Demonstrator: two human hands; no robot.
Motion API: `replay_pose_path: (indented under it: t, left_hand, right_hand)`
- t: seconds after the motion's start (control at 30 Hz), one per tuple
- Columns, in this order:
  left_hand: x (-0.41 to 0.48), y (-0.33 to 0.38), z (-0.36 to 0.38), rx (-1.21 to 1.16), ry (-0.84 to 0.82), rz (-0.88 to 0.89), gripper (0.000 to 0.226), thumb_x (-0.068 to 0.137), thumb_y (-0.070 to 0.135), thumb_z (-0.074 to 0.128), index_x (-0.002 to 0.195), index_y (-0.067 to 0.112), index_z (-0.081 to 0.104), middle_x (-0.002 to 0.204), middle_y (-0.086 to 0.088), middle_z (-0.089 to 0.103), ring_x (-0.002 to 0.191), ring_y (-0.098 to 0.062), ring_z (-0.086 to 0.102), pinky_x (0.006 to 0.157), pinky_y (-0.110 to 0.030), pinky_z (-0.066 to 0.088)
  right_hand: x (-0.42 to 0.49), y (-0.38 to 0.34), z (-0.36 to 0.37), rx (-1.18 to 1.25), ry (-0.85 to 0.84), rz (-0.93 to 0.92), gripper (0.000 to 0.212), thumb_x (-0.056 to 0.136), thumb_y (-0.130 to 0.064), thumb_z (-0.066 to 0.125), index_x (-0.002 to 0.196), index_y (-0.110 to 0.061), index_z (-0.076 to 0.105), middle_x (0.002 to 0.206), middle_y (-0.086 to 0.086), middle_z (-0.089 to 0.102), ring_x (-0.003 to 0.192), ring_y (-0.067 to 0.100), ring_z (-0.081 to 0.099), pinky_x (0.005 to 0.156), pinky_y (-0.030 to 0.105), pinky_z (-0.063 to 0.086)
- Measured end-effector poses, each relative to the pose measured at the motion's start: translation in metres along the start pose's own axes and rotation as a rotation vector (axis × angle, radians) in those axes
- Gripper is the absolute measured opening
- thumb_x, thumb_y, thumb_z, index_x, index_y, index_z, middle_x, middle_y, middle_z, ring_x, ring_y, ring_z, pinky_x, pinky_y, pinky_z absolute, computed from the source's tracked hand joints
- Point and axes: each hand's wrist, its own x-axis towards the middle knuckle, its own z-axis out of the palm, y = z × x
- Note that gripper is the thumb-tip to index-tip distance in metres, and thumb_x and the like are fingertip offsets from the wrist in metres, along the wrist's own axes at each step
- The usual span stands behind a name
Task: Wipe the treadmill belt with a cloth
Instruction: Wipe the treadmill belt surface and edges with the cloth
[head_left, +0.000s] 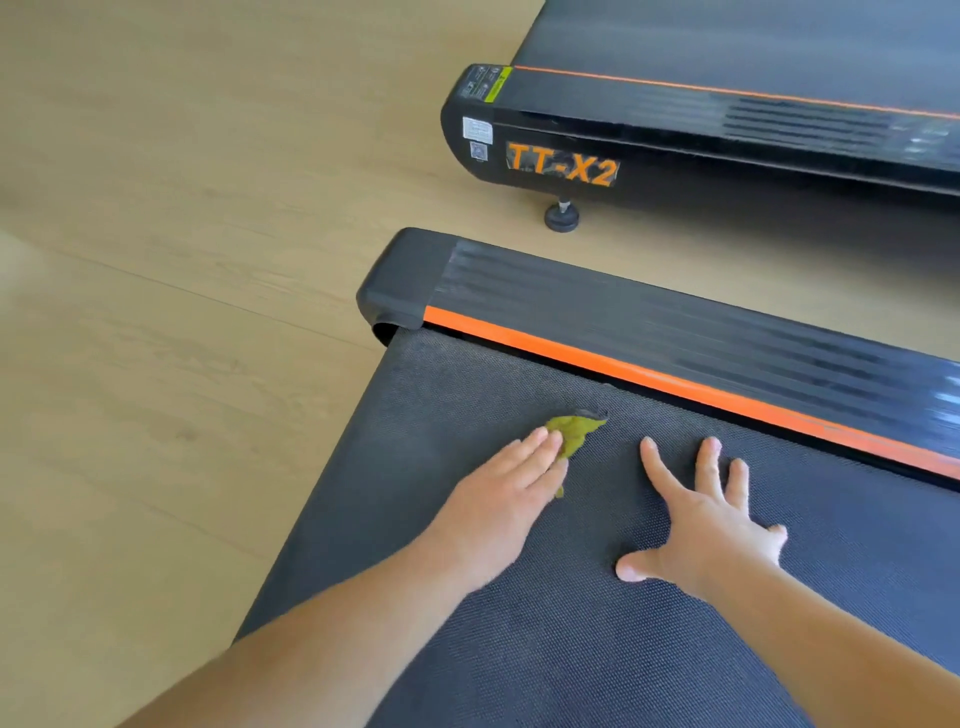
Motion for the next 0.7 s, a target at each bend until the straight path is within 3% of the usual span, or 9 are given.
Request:
replay_pose_path:
  t: [0.07,0.13,0.23,0.33,0.43,0.47,0.6,0.63,0.7]
  left_hand:
    - [-0.01,-0.051,-0.014,0.061,-0.036,-0.056,0.059,0.096,-0.004,0.046,0.154,0.009,0.04,0.166,-0.009,0.027,0.155,-0.025,0.02,0.126,-0.04,0.02]
    - [-0.033,-0.097,-0.026,0.046,0.004,-0.329,0.059,0.099,-0.005,0.046,0.155,0.009,0.037,0.167,-0.01,0.023,0.156,-0.026,0.017,0.126,-0.041,0.02]
    - [-0.068,-0.078,-0.024,-0.011,0.122,-0.583,0.055,0.102,0.001,0.05,0.155,0.007,0.037,0.167,-0.009,0.021,0.156,-0.026,0.016,0.125,-0.041,0.024]
    - [-0.099,-0.003,-0.011,-0.093,0.018,-0.245,0.057,0.102,0.004,0.049,0.157,0.009,0.033,0.168,-0.008,0.017,0.157,-0.023,0.007,0.125,-0.042,0.022]
    - [-0.103,-0.028,-0.027,0.025,-0.13,0.108,0.057,0.099,0.005,0.032,0.156,0.008,0.036,0.167,-0.009,0.022,0.156,-0.024,0.014,0.126,-0.037,0.011]
    - [-0.099,-0.051,-0.031,0.069,-0.115,0.055,0.059,0.097,0.003,0.033,0.155,0.008,0.038,0.166,-0.01,0.025,0.155,-0.024,0.018,0.126,-0.038,0.012]
    - [-0.081,-0.089,-0.039,-0.068,0.093,-0.654,0.057,0.101,-0.001,0.045,0.156,0.008,0.034,0.167,-0.013,0.023,0.156,-0.026,0.013,0.127,-0.037,0.018]
    - [-0.077,-0.071,-0.034,-0.072,0.105,-0.653,0.056,0.1,0.001,0.047,0.155,0.007,0.036,0.166,-0.014,0.025,0.156,-0.027,0.014,0.127,-0.034,0.014]
    - [-0.081,-0.026,-0.022,-0.067,0.045,-0.412,0.053,0.1,0.005,0.05,0.152,0.007,0.041,0.164,-0.012,0.03,0.155,-0.026,0.018,0.126,-0.035,0.012]
  right_hand:
    - [-0.004,-0.007,-0.001,-0.04,0.025,-0.031,0.14,0.061,-0.07,0.082,0.143,-0.059,-0.031,0.16,0.002,-0.038,0.153,0.032,-0.024,0.112,0.071,0.027]
    - [-0.007,-0.015,0.0,-0.045,0.033,-0.136,0.137,0.067,-0.058,0.084,0.143,-0.06,-0.031,0.162,-0.001,-0.035,0.153,0.03,-0.025,0.116,0.068,0.023]
    - [-0.007,-0.038,-0.003,-0.01,0.017,-0.285,0.131,0.069,-0.058,0.082,0.145,-0.063,-0.024,0.162,-0.007,-0.034,0.152,0.026,-0.027,0.121,0.065,0.016]
    - [-0.008,-0.067,-0.002,0.012,0.031,-0.347,0.129,0.065,-0.069,0.079,0.145,-0.065,-0.021,0.162,-0.008,-0.036,0.152,0.025,-0.029,0.12,0.066,0.014]
    - [-0.009,-0.083,0.003,-0.077,0.025,-0.359,0.134,0.058,-0.075,0.079,0.145,-0.064,-0.023,0.161,-0.005,-0.037,0.152,0.028,-0.029,0.118,0.069,0.017]
    - [-0.009,-0.085,0.006,-0.108,0.022,-0.354,0.136,0.054,-0.077,0.078,0.145,-0.064,-0.023,0.161,-0.004,-0.037,0.152,0.029,-0.028,0.117,0.069,0.018]
    - [-0.009,-0.089,0.013,-0.131,-0.009,-0.326,0.139,0.05,-0.078,0.078,0.146,-0.064,-0.021,0.16,-0.005,-0.039,0.15,0.031,-0.031,0.116,0.072,0.015]
    - [-0.009,-0.091,0.013,-0.133,-0.012,-0.319,0.139,0.05,-0.077,0.08,0.146,-0.064,-0.02,0.16,-0.004,-0.039,0.15,0.031,-0.031,0.116,0.073,0.015]
    - [-0.009,-0.094,0.013,-0.138,-0.015,-0.311,0.139,0.052,-0.075,0.081,0.148,-0.062,-0.019,0.16,-0.003,-0.039,0.15,0.032,-0.031,0.115,0.073,0.016]
